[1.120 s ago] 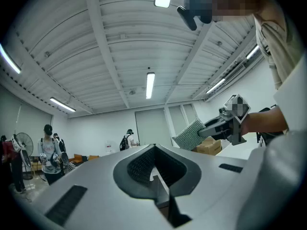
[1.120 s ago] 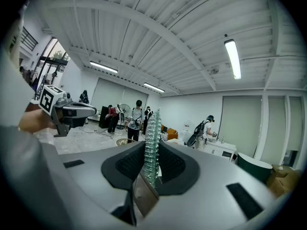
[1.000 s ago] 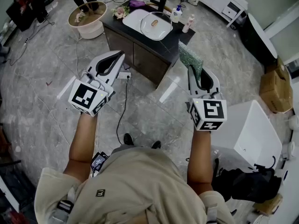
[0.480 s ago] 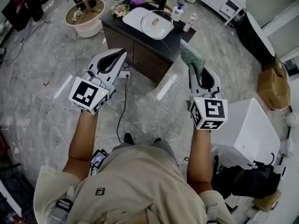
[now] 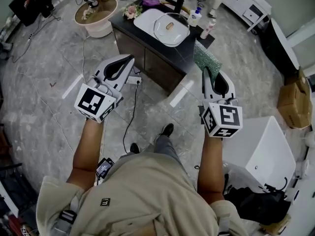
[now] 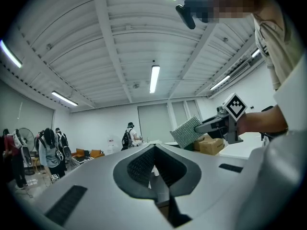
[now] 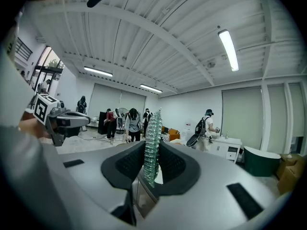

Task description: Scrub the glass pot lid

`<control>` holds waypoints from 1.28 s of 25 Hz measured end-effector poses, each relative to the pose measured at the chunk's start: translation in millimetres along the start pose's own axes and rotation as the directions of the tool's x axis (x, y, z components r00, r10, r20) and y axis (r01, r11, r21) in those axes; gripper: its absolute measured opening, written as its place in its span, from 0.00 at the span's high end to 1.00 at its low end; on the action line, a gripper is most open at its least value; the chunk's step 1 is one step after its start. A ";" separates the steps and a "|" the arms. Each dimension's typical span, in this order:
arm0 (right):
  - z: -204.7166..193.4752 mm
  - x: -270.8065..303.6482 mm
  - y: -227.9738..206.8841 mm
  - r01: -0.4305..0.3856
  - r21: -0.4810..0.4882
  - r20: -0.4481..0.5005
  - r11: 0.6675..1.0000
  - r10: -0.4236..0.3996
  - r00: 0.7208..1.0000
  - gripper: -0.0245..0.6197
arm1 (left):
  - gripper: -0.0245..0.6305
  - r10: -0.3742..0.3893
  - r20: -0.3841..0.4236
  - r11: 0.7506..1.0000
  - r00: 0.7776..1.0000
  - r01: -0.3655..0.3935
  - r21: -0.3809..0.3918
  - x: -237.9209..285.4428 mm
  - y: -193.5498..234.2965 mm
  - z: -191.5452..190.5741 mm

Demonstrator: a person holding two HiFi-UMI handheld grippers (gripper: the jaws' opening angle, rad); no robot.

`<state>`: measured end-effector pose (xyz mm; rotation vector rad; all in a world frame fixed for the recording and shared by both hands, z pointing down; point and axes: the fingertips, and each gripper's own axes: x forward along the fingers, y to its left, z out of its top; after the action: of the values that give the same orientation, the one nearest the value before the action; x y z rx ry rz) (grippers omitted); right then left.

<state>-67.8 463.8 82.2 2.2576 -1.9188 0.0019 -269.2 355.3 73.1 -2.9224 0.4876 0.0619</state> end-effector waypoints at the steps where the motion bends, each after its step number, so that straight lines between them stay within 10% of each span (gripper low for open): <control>1: -1.3 11.1 -7.8 -0.014 0.009 0.001 1.000 0.014 1.000 0.82 | 0.94 0.016 -0.011 1.000 1.000 -0.016 0.000 8.5 3.9 -0.8; 16: -17.7 143.6 -137.0 -0.204 0.043 0.009 0.978 0.204 0.979 0.82 | 0.94 0.159 -0.100 0.987 0.982 -0.159 0.005 166.9 13.8 -20.0; 32: -50.3 179.8 -233.0 -0.132 0.094 -0.025 0.987 0.134 0.991 0.82 | 0.94 0.063 -0.136 0.998 0.989 -0.067 -0.020 297.6 25.2 -50.0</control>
<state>196.2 330.0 121.2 2.1663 -2.0899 0.1451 4.5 228.0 97.2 -2.9477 0.6072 -0.1242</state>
